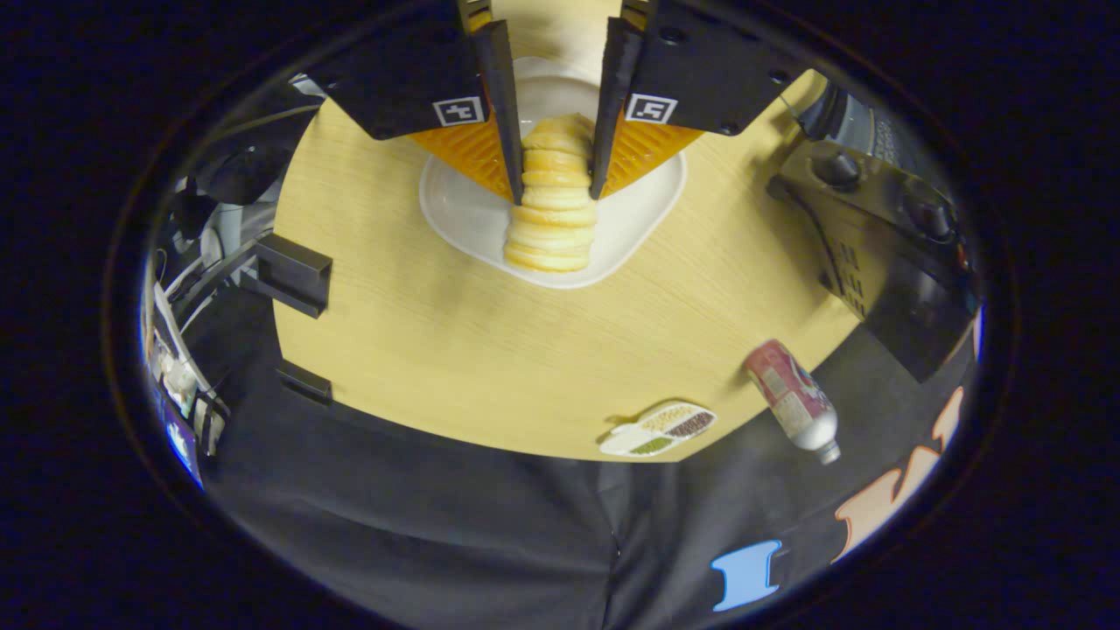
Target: Open the toaster oven, put the food inside, and close the toaster oven door.
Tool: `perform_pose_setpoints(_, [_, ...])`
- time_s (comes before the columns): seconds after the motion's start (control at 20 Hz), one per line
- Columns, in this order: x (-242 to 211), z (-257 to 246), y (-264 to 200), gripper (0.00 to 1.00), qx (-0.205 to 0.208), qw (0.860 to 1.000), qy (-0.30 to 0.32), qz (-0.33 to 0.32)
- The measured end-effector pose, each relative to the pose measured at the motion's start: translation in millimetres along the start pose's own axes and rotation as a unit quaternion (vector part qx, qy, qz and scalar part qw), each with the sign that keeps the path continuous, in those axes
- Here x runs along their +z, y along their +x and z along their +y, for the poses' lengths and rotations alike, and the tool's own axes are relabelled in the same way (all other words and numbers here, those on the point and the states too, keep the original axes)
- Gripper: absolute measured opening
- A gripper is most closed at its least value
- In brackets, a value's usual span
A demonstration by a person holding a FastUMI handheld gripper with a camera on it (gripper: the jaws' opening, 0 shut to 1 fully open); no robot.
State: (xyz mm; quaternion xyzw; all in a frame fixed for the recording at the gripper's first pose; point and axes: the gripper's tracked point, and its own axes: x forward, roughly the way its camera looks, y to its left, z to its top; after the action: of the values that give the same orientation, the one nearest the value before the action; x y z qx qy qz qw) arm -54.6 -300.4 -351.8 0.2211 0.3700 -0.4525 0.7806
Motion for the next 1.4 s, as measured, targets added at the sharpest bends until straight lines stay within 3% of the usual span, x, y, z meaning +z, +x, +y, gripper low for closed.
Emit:
perform_pose_setpoints(0.25, [8, 47, -55, 0.44, 0.084, 0.996, -0.005, -0.034])
perform_pose_setpoints(0.75, [-89, 167, -169, 0.44, 0.240, 0.970, -0.025, 0.013])
perform_pose_setpoints(1.0, [-116, 222, -193, 0.44, 0.311, 0.949, 0.023, 0.043])
perform_pose_setpoints(1.4, [-134, 285, -201, 0.44, 0.382, 0.917, 0.071, 0.089])
